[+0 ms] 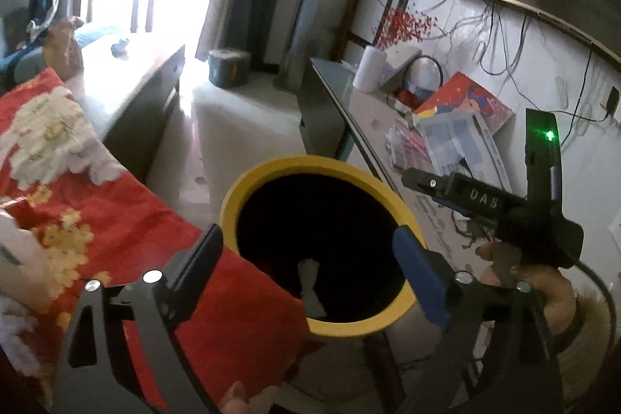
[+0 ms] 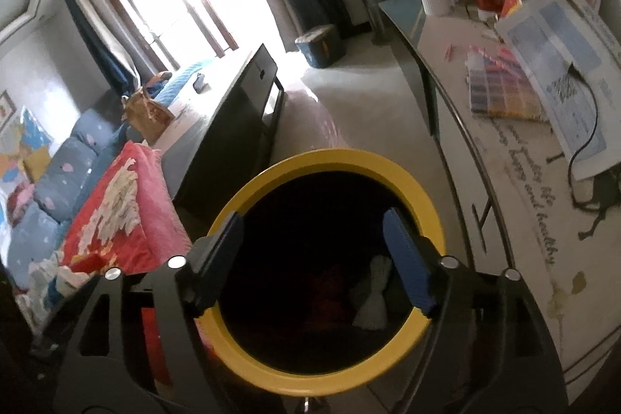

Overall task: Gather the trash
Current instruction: 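Open both tools to drop the foam bundle and red bag into the bin, then move both open tools back to the trash pile on the bedspread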

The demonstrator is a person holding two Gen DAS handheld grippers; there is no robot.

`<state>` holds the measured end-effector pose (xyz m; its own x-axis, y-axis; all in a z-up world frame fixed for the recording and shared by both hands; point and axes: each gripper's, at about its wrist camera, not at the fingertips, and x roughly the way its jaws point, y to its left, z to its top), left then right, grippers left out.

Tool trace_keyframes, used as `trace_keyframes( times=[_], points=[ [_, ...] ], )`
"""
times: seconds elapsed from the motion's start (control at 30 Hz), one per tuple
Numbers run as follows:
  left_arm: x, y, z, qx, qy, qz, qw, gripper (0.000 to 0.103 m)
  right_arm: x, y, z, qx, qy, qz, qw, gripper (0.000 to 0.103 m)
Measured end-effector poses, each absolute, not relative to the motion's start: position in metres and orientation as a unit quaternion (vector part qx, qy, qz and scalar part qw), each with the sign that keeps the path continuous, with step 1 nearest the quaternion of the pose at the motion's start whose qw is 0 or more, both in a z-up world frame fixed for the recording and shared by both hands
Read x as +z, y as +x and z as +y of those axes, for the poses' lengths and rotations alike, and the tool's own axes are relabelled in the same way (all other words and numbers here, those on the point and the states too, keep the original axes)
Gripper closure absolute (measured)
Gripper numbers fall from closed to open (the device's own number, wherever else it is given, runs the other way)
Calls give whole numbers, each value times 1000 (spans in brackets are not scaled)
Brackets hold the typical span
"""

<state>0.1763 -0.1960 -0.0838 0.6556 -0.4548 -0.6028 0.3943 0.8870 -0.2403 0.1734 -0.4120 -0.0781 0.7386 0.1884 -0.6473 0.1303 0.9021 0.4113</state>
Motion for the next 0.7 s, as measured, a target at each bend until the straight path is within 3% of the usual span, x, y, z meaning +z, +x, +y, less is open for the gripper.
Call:
trace_keyframes(
  times=[0.07,0.7],
  points=[
    [-78,171,-192,-223,-44,334,915,8,-74,172,-407,18,210,357,910,32],
    [-39,119,-120,-129,-49,264,955,8,-30,148,-341,86,143,314,935,23]
  ],
)
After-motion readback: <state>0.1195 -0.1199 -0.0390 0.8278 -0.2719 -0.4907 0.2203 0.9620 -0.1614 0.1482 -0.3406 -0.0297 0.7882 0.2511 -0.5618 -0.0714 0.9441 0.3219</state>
